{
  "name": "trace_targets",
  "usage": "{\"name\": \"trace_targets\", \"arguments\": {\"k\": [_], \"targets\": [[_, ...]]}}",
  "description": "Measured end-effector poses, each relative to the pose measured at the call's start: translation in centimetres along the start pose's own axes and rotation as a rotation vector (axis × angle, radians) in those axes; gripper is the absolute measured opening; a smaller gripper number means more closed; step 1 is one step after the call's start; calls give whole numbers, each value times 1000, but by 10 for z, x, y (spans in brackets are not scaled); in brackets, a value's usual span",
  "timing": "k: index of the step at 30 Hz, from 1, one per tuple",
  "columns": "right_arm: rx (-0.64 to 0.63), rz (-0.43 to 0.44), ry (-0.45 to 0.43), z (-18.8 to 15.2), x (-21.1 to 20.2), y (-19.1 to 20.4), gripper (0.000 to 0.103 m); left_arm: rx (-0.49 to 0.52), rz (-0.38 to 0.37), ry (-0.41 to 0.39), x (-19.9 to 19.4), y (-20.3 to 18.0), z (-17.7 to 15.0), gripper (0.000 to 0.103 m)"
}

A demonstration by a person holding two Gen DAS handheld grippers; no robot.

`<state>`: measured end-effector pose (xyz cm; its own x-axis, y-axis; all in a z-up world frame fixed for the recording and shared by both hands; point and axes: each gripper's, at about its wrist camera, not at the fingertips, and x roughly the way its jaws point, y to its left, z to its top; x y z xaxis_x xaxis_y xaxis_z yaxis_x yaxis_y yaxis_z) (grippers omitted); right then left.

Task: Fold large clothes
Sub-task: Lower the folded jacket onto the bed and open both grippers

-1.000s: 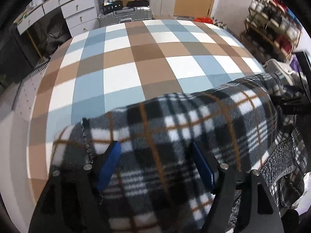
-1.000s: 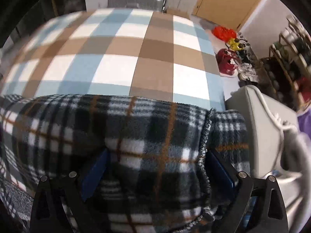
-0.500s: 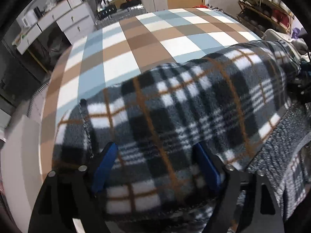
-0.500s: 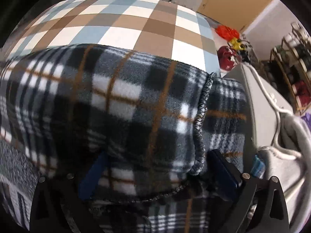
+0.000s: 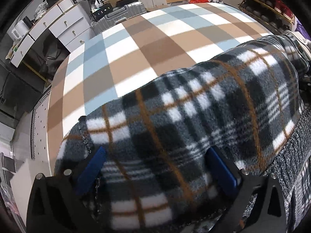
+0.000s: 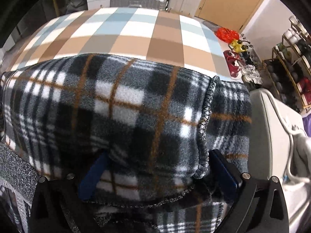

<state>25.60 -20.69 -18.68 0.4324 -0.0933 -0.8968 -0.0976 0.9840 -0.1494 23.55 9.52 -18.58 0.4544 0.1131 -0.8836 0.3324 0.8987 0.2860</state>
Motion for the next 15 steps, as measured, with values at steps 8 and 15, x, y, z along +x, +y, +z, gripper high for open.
{"name": "trace_targets", "arguments": {"k": [8, 15], "targets": [[27, 92, -57, -2, -18, -8, 103, 6, 103, -60, -16, 6, -6, 102], [103, 321, -37, -113, -81, -23, 103, 37, 89, -203, -111, -12, -103, 102]]}}
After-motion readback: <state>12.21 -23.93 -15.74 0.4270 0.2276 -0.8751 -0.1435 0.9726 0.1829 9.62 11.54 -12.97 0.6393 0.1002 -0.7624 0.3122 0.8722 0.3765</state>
